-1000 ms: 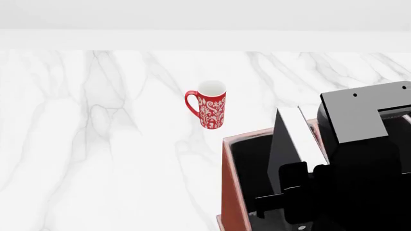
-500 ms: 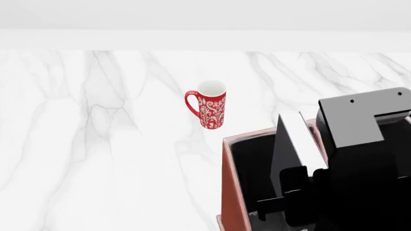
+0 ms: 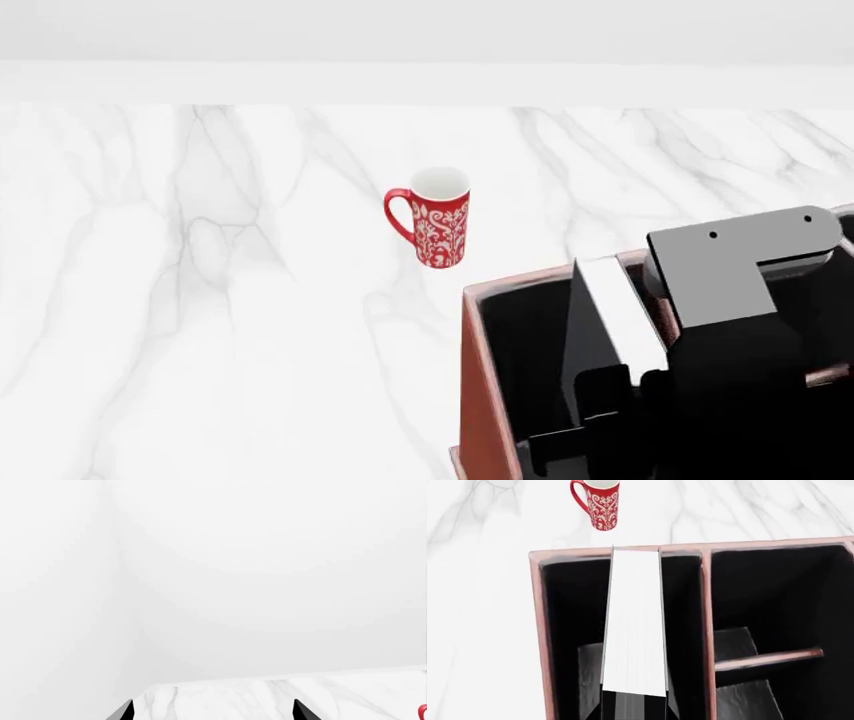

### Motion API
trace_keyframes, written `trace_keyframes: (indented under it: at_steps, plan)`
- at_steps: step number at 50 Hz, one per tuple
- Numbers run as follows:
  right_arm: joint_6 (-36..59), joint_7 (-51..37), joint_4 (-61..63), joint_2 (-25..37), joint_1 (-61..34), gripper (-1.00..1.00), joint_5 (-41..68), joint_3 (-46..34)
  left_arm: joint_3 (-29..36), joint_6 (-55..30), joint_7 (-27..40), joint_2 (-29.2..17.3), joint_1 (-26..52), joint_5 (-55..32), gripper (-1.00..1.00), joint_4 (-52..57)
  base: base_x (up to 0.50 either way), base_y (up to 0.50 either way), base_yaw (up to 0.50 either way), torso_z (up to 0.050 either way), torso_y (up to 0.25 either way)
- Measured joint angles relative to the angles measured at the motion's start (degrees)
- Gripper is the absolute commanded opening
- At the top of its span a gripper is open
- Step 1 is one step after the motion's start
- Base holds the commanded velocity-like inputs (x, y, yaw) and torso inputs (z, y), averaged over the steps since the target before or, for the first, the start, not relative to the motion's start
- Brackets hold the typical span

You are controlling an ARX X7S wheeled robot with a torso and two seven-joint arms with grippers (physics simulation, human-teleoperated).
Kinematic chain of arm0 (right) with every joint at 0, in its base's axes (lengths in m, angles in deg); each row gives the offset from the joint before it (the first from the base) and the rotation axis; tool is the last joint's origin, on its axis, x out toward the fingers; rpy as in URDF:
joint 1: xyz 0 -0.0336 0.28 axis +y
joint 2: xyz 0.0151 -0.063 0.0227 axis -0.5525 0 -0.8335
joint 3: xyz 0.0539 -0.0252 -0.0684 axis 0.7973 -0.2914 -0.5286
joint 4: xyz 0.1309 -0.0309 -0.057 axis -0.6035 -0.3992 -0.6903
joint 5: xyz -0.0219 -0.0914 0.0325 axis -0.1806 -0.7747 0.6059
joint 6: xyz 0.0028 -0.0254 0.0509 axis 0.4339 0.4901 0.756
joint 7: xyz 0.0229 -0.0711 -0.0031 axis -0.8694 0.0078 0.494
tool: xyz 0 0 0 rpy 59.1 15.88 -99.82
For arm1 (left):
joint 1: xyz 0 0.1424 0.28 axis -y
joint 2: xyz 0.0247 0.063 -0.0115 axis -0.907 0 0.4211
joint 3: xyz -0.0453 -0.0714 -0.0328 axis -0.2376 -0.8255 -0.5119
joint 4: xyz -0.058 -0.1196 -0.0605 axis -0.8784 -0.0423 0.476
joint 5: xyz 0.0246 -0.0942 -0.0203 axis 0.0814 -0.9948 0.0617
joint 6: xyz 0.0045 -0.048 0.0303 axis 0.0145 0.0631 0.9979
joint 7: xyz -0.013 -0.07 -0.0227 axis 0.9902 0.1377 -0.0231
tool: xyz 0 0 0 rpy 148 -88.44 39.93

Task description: Pick up the book and place it in the left compartment of the caddy.

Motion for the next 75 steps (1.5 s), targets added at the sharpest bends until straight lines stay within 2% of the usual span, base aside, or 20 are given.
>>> trace_keyframes:
  at_steps: [75]
  plan:
    - [0.1, 10.1, -1.9, -1.4, 4.4, -1.00, -14.7, -3.8, 0.7, 0.9, 0.6, -0.7, -0.2, -0.1, 1.00, -0.2, 0.00, 0.00, 0.00, 0.000, 0.001]
